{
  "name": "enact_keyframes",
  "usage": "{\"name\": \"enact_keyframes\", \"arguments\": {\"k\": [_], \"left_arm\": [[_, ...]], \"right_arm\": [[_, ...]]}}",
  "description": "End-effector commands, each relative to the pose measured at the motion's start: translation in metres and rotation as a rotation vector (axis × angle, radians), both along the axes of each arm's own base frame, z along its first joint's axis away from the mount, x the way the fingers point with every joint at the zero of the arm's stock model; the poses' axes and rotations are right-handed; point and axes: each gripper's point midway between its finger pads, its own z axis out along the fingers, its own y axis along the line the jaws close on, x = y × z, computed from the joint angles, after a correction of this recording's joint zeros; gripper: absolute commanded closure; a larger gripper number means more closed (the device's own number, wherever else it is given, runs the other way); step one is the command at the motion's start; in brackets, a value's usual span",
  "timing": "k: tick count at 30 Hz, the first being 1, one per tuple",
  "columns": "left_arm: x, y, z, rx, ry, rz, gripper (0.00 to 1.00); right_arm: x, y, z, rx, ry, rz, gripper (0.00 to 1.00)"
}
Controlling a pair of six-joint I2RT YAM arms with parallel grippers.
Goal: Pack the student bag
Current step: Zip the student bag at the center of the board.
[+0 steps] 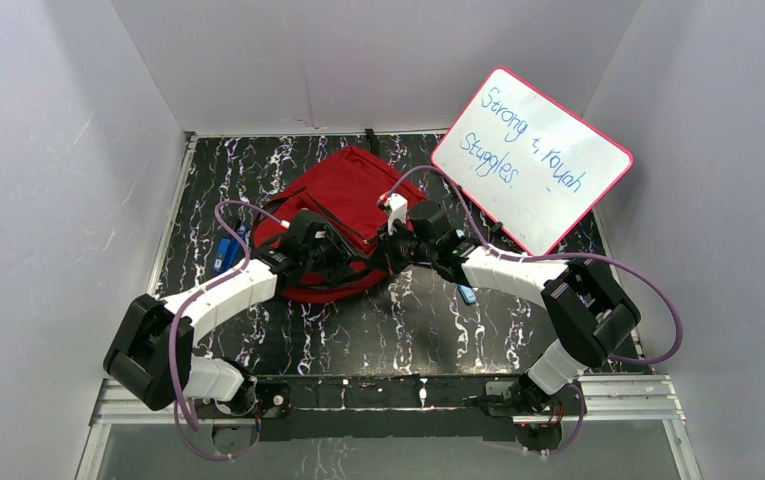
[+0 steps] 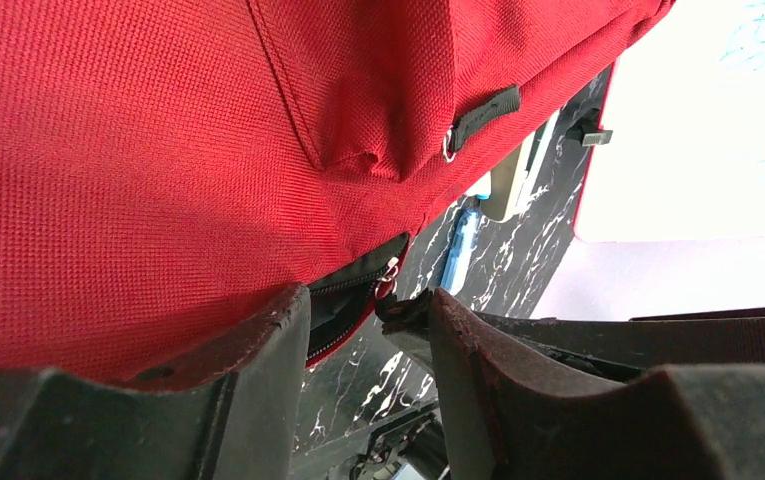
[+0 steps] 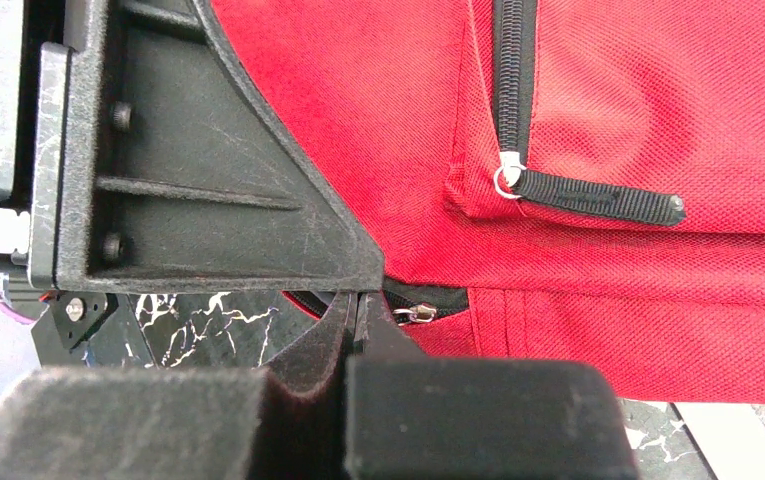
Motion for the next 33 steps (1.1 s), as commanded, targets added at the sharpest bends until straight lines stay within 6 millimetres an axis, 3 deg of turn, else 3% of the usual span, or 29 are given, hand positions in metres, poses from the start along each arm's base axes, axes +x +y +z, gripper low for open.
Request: {"name": "enact_keyframes", "arguments": {"k": [1,6,19,22,24,28,33], "left_arm": [[0.011,-0.009,0.015,-0.025,-0.047,0.020,0.55],[0.011,-0.016,0.013,-0.027,-0.039,0.010,0.62],[0.006,-0.023,0.008,-0.029,-0.025,0.000,0.99],[0.004,-0.021,0.006,-0.022,-0.027,-0.001,1.00],[0.004,-0.019,0.006,-0.012,-0.036,-0.002,1.00],[0.003,-0.014,0.005,0.019,-0.061,-0.014,1.00],[0.002,-0.012,0.004,0.052,-0.085,-0.047,1.00]], "right_arm": [[-0.002,0.010,0.025,0.075,-0.052,0.026,1.00],[0.000,0.009,0.025,0.073,-0.053,0.015,1.00],[0.003,0.007,0.021,0.062,-0.043,-0.005,1.00],[0.003,0.005,0.021,0.058,-0.041,-0.015,0.98],[0.004,0.002,0.024,0.051,-0.041,-0.037,0.85],[0.013,-0.018,0.031,0.019,-0.041,-0.181,0.47],[0.037,-0.060,0.033,-0.074,-0.009,-0.498,0.24]]}}
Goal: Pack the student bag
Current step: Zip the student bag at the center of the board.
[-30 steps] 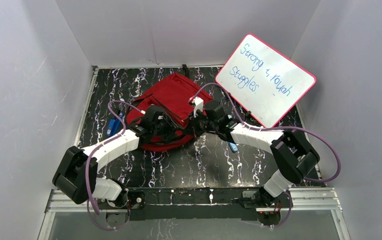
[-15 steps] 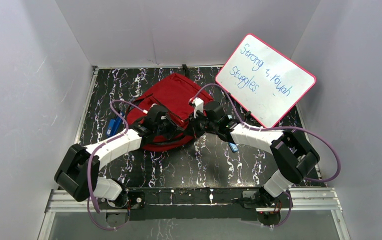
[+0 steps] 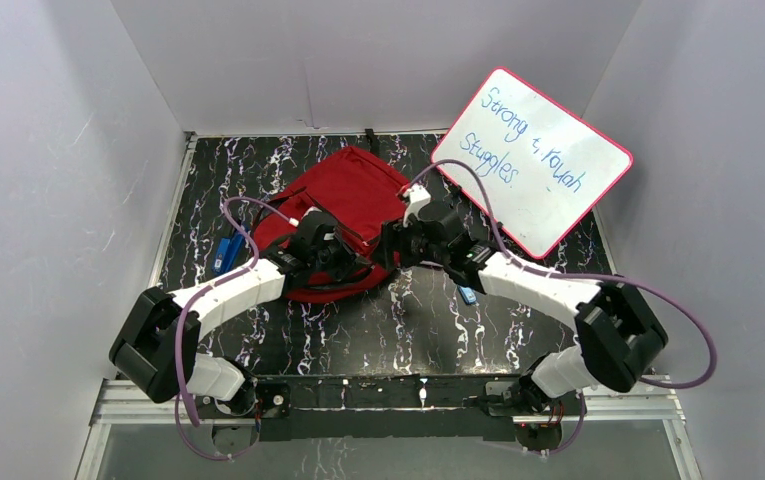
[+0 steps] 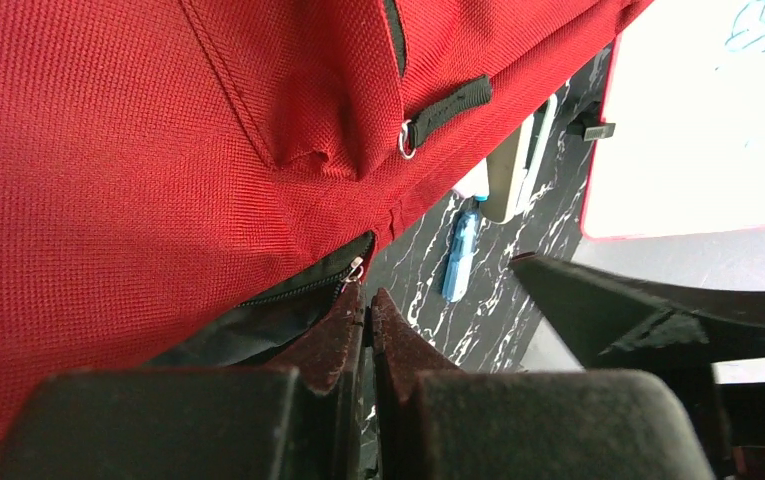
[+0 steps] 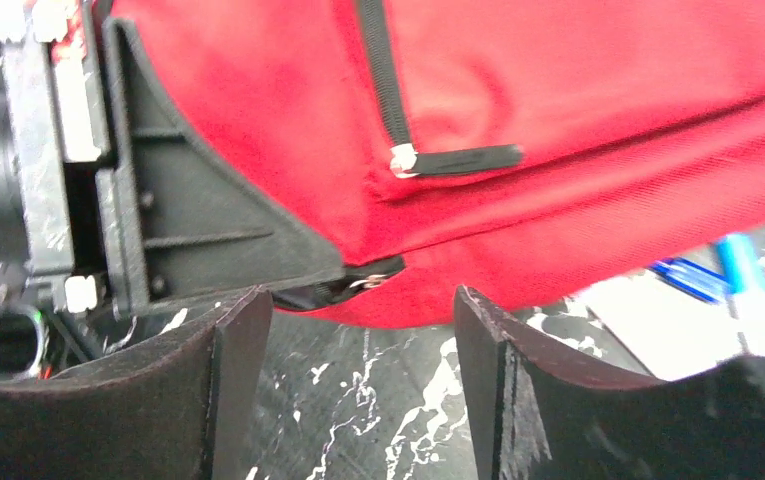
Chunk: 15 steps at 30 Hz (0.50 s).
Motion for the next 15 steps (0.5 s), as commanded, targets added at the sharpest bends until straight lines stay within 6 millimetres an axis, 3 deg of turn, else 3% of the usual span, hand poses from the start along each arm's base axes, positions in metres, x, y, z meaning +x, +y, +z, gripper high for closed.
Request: {"name": "enact_keyframes", "arguments": {"k": [1,6,12,15], "left_arm": [[-0.001,0.004,0.006,0.042,-0.052,-0.037,1.00],[0.000,0.003,0.007,0.069,-0.077,-0.075,1.00],[0.004,0.001,0.011,0.127,-0.148,-0.172,1.00],[0.004,0.000,0.011,0.150,-0.174,-0.215,1.00]], "right_arm": [[0.029,-0.039,0.012,-0.062,0.009,-0.327,0.22],[0.044,-0.051,-0.004,-0.125,0.110,-0.459,0.14],[0.067,-0.046,-0.021,-0.102,0.211,-0.472,0.14],[0.077,-0.042,-0.032,-0.061,0.274,-0.443,0.19]]}}
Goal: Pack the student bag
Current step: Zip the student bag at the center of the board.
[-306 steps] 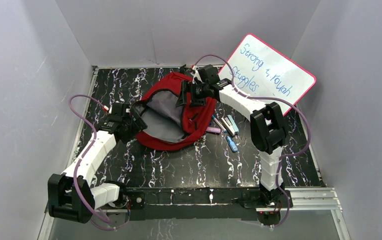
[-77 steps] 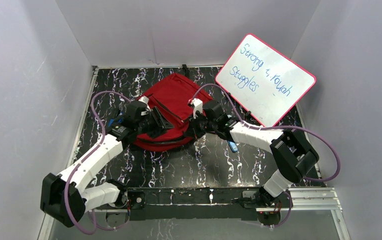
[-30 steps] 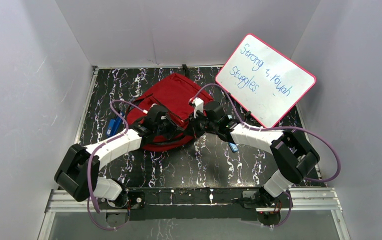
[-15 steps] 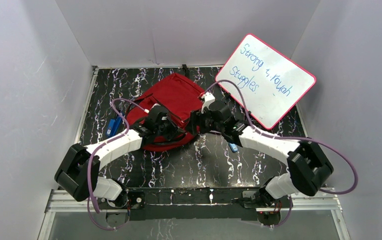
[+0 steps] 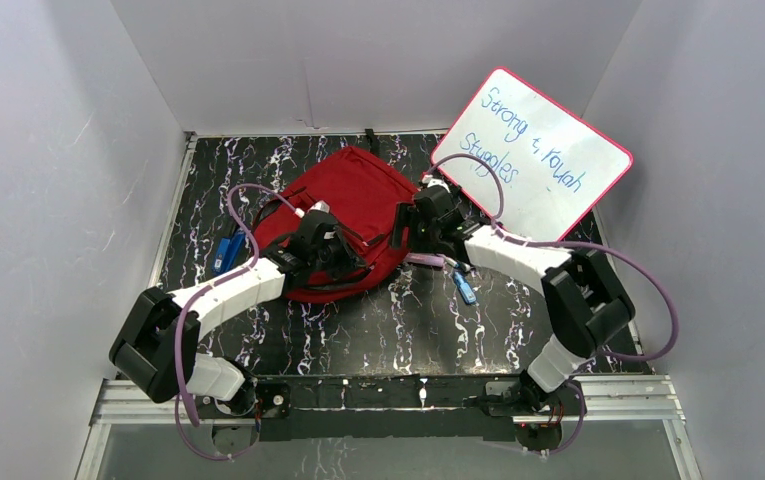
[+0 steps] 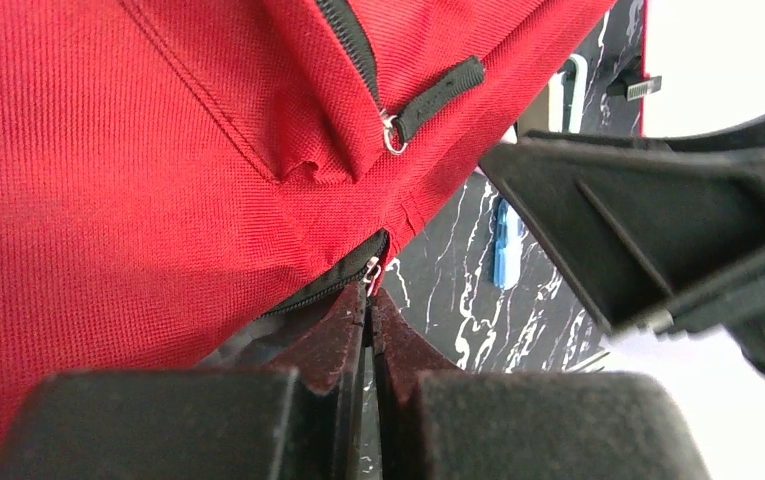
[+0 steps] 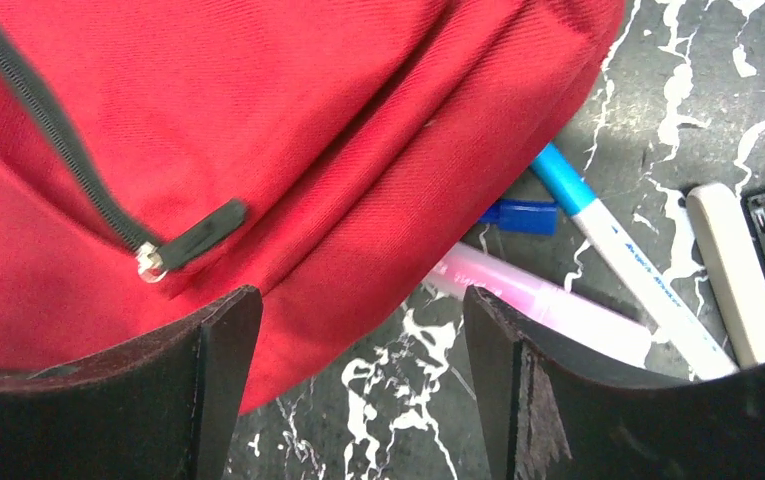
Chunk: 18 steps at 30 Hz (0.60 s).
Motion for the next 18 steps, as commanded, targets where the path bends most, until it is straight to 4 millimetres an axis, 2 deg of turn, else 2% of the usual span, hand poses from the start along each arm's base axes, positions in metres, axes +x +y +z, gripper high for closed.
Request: {"name": "enact_keyframes", "arguments": {"k": [1,5,11,14,18], "left_arm": [[0.006,-0.005,0.014,0.049,-0.088,-0.096,1.00],[0.005,-0.005,0.015,0.074,-0.115,-0.143,1.00],[0.003,0.005,0.020,0.159,-0.157,-0.209,1.00],[-0.002,0.016,0.023,0.219,-0.179,-0.244,1.00],[-0.007,0.039,0.027,0.322,-0.195,-0.240,1.00]], "right_arm": [[0.024,0.010,0.006,0.112,0.044,-0.010,0.22],[0.033,0.013,0.003,0.169,0.061,0.013,0.47],[0.048,0.002,0.008,0.171,0.040,-0.011,0.90],[0.053,-0.004,0.008,0.176,0.041,-0.019,0.98],[0.056,-0.011,0.009,0.176,0.040,-0.027,1.00]]}}
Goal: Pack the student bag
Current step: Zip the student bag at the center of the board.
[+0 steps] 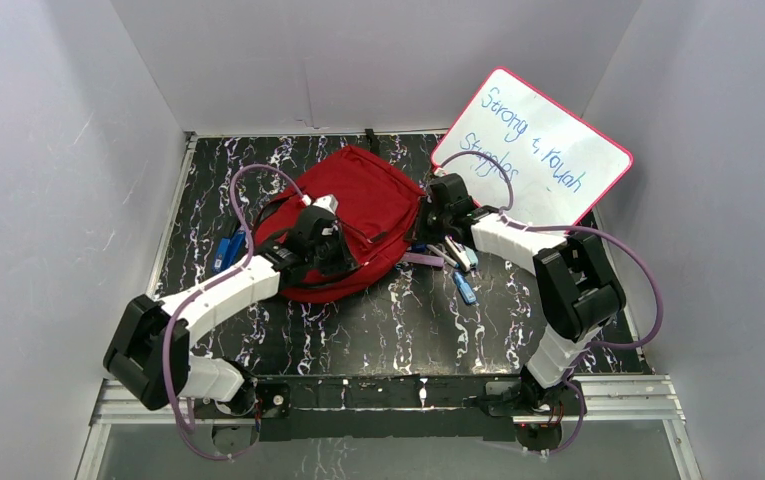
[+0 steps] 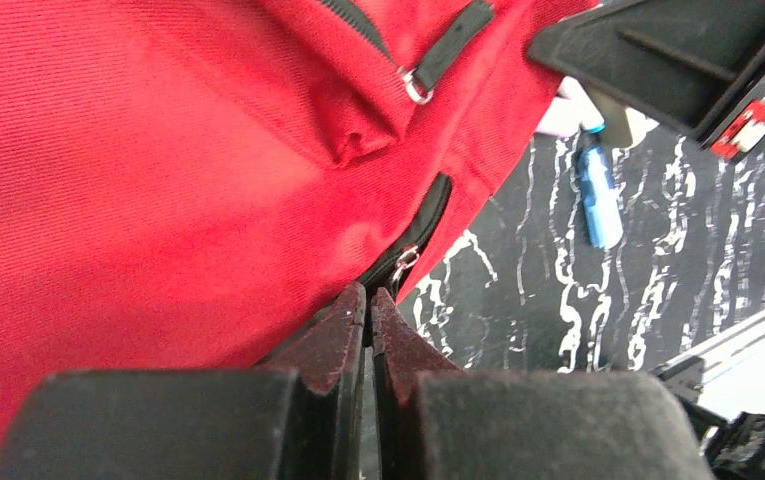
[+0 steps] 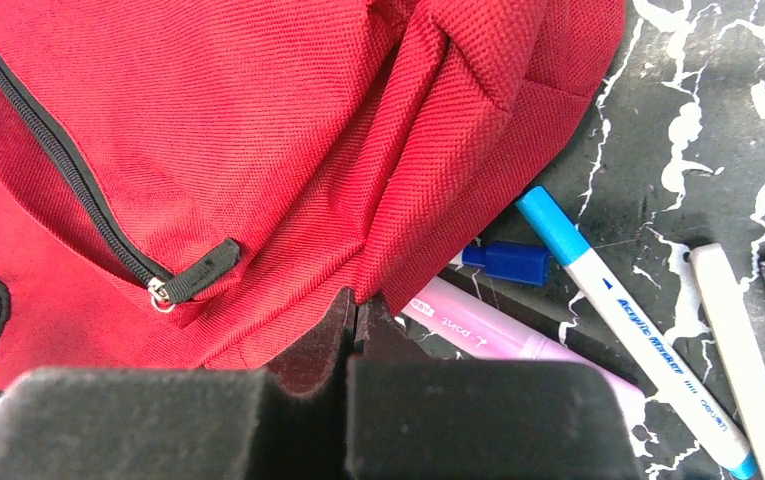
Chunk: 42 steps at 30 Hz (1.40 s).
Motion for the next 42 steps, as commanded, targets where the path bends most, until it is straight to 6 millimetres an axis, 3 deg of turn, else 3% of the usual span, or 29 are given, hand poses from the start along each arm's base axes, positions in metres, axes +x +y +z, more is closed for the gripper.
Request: {"name": "enact_keyframes", "arguments": {"k": [1,11,20,25,27,31,34,38,42], "left_arm": [[-0.007,0.028,0.022,0.132,-0.074,-0.024,1.00],[-0.034,0.081,0.031,0.275,-0.058,0.069,1.00],[-0.045,0.144,0.060,0.425,-0.114,0.300,1.00],[-0.053,0.185,0.065,0.581,-0.104,0.456,1.00],[-0.052,0.193,0.065,0.611,-0.116,0.490,1.00],[-0.039,0.182,0.066,0.585,-0.154,0.462,1.00],[-0.029,0.164,0.071,0.523,-0.191,0.397,1.00],[-0.019,0.145,0.079,0.455,-0.235,0.324,1.00],[-0.015,0.130,0.083,0.399,-0.254,0.270,1.00]], "right_arm": [[0.030,-0.006,0.026,0.035,-0.094,-0.034,1.00],[0.038,-0.015,0.025,0.033,-0.094,-0.035,1.00],[0.042,-0.022,0.020,0.011,-0.091,-0.028,1.00],[0.042,-0.025,0.015,-0.006,-0.091,-0.017,1.00],[0.042,-0.025,0.016,-0.013,-0.096,-0.008,1.00],[0.036,-0.026,0.023,-0.027,-0.127,0.058,1.00],[0.029,-0.028,0.037,-0.041,-0.187,0.123,0.88],[0.014,-0.027,0.067,-0.030,-0.299,0.226,0.58],[-0.018,0.003,0.095,0.046,-0.447,0.422,0.49]]}}
